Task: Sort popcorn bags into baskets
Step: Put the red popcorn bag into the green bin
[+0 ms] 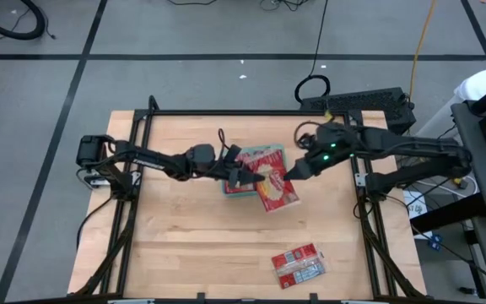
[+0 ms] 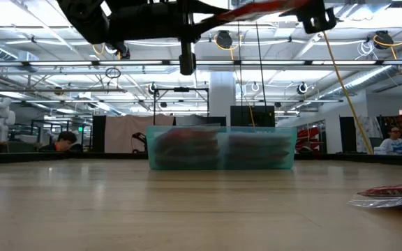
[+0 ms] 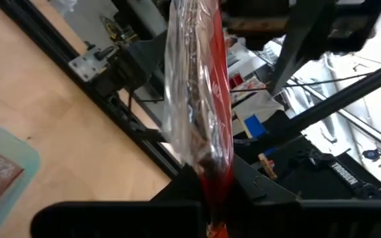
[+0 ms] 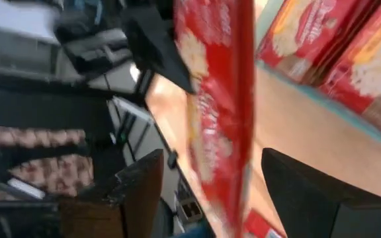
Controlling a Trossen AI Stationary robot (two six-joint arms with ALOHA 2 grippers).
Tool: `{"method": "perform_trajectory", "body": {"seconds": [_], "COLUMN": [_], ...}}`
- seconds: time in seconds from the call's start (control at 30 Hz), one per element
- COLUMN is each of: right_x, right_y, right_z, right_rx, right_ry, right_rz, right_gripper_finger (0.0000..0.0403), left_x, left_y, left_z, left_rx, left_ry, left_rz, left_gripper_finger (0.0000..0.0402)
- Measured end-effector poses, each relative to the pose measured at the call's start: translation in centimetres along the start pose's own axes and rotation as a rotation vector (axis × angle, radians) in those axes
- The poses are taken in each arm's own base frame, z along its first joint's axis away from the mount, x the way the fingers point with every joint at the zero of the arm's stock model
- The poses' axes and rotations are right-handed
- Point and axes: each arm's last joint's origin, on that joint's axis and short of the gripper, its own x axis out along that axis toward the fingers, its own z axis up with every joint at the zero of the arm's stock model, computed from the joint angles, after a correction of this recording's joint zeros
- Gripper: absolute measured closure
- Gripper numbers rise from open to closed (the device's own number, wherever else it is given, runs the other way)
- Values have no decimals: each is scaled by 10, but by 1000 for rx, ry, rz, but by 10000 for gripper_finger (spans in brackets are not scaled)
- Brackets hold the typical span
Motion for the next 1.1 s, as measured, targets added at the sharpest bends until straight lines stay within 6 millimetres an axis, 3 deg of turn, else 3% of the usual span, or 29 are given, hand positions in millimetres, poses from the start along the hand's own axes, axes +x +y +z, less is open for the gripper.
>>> {"method": "perform_trajectory", "body": {"seconds": [0.17,0.27,0.5,0.6,0.8,0.97,1.1], "right_x": [17,19,18,19,21,8,-3], "right_y": [0,2,-3,-5,-11,-12,-16], "right_z": [6,10,11,11,11,15,19], "right_rx": [-79,-158,-200,-207,-204,-196,-179], "right_ry": [9,10,38,39,41,-4,-40], "right_rz": [1,38,45,44,24,34,28], "right_gripper_finger": [172,202,336,388,382,396,394], "left_x": [1,2,4,4,3,1,-5], "left_y": [-4,-7,-11,-10,-11,-11,-14], "left_z": [-5,-7,-11,-10,-8,-1,9], "left_rx": [2,2,-1,-12,-14,-42,-49], "left_ry": [6,11,-21,-32,-70,-99,-123], "left_rz": [-14,-25,-19,-9,6,1,1], "left_gripper_finger": [374,372,379,365,273,183,132]}}
